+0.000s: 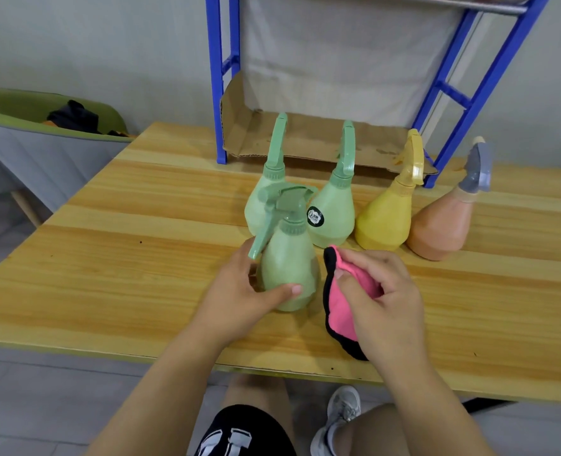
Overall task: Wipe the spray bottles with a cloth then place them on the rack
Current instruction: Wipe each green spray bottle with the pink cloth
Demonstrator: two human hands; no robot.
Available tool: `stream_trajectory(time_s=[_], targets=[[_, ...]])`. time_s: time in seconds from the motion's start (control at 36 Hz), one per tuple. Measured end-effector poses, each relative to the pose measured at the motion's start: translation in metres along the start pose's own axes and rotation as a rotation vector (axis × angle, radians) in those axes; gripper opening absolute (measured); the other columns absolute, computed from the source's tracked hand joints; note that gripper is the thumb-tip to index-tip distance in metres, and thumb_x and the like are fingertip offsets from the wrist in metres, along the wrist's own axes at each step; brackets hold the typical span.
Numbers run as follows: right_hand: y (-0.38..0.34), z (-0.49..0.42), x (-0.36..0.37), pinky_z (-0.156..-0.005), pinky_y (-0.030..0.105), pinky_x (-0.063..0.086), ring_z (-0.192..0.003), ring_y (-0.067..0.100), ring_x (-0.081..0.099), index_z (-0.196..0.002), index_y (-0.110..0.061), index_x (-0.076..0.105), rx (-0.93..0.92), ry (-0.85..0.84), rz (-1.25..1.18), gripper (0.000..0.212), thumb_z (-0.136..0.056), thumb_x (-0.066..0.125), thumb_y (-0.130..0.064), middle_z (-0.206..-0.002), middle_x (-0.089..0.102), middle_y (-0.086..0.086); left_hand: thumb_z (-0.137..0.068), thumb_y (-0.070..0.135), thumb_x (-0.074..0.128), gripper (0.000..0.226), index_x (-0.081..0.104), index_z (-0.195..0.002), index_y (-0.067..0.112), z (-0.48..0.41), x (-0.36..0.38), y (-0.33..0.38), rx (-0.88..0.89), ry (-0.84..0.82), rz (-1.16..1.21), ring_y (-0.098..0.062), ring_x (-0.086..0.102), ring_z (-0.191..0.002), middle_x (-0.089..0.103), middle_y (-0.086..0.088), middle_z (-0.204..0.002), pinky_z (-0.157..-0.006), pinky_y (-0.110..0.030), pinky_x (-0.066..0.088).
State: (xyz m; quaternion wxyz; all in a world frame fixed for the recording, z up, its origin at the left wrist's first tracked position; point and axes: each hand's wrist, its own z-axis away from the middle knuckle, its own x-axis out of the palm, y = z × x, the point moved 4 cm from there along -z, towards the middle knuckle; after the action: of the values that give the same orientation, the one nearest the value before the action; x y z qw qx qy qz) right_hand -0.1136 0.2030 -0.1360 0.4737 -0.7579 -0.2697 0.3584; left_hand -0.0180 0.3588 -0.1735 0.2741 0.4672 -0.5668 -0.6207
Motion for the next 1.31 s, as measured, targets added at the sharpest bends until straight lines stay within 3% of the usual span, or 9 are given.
stream_trajectory(time_s=[0.25,0.36,0.47,0.58,0.86,1.0,1.11,1.22,1.31], targets=[[-0.03,-0.009,0.001,-0.079,0.024,0.049,-0.097,0.011,0.06,-0.099,-0.035,0.063,-0.277,0.072,-0.011,0.025,-0.081,0.071,-0.02,-0.098,0.061,-0.014,-0.056,0.041,0.079,0.053,0.062,-0.106,0.05,0.007,0.002,0.012,0.027,-0.037,0.196,-0.016,0.067,-0.099,0.068,0.013,-0.111,-0.081,-0.034,0.056],[-0.038,-0.009,0.008,-0.083,0.012,0.042,-0.095,0.004,0.058,-0.096,-0.021,0.065,-0.438,0.078,0.077,0.015,-0.083,0.072,-0.016,-0.097,0.062,-0.002,-0.061,0.035,0.078,0.053,0.064,-0.112,0.041,0.01,0.004,0.024,0.063,-0.062,0.286,-0.022,0.065,-0.105,0.068,0.007,-0.115,-0.09,-0.049,0.052],[-0.034,-0.008,0.009,-0.091,0.008,0.039,-0.106,-0.004,0.054,-0.108,-0.024,0.065,-0.418,0.124,0.077,0.021,-0.087,0.062,-0.025,-0.11,0.059,-0.001,-0.063,0.034,0.077,0.056,0.062,-0.117,0.034,0.012,0.0,0.03,0.082,-0.057,0.32,-0.023,0.065,-0.106,0.067,0.005,-0.116,-0.091,-0.053,0.051],[-0.03,-0.003,0.013,-0.101,0.02,0.037,-0.119,0.015,0.05,-0.128,-0.023,0.055,-0.446,0.081,0.156,0.036,-0.096,0.046,-0.036,-0.123,0.051,-0.009,-0.06,0.04,0.078,0.054,0.062,-0.111,0.043,0.012,-0.002,0.036,0.101,-0.012,0.32,-0.024,0.065,-0.104,0.068,0.006,-0.113,-0.086,-0.046,0.054],[-0.038,-0.003,0.015,-0.108,0.029,0.036,-0.131,0.019,0.044,-0.141,-0.014,0.041,-0.522,-0.031,0.094,0.043,-0.098,0.044,-0.022,-0.138,0.047,0.002,-0.054,0.044,0.08,0.059,0.057,-0.109,0.049,0.013,-0.003,0.05,0.113,0.008,0.341,-0.025,0.065,-0.102,0.07,0.004,-0.109,-0.081,-0.049,0.055],[-0.041,-0.012,0.009,-0.105,0.016,0.035,-0.128,0.002,0.045,-0.136,-0.021,0.048,-0.379,-0.103,-0.076,0.04,-0.096,0.043,-0.029,-0.133,0.049,-0.016,-0.061,0.035,0.078,0.058,0.06,-0.116,0.04,0.017,-0.005,0.06,0.18,-0.072,0.351,-0.022,0.063,-0.108,0.068,0.002,-0.116,-0.089,-0.044,0.052],[-0.036,-0.017,0.003,-0.108,0.042,0.04,-0.128,0.012,0.05,-0.129,-0.029,0.056,-0.162,-0.154,-0.273,0.042,-0.093,0.042,-0.043,-0.132,0.057,-0.008,-0.058,0.039,0.084,0.066,0.062,-0.12,0.037,0.019,-0.005,0.068,0.229,-0.099,0.367,-0.023,0.062,-0.11,0.06,0.004,-0.125,-0.088,-0.041,0.052],[-0.045,-0.011,0.0,-0.099,0.01,0.038,-0.121,-0.009,0.047,-0.123,-0.039,0.051,-0.219,-0.096,-0.255,0.03,-0.096,0.043,-0.029,-0.127,0.053,-0.019,-0.055,0.027,0.079,0.06,0.062,-0.112,0.027,0.016,-0.006,0.065,0.196,0.029,0.522,-0.011,0.067,-0.08,0.064,0.015,-0.101,-0.069,-0.025,0.055],[-0.043,-0.007,0.002,-0.099,0.006,0.034,-0.122,-0.011,0.044,-0.124,-0.044,0.046,-0.227,-0.037,-0.205,0.033,-0.094,0.041,-0.029,-0.129,0.047,-0.022,-0.062,0.022,0.075,0.045,0.063,-0.106,0.02,0.014,-0.002,0.065,0.182,0.028,0.581,-0.011,0.069,-0.079,0.07,0.013,-0.102,-0.067,-0.023,0.055]])
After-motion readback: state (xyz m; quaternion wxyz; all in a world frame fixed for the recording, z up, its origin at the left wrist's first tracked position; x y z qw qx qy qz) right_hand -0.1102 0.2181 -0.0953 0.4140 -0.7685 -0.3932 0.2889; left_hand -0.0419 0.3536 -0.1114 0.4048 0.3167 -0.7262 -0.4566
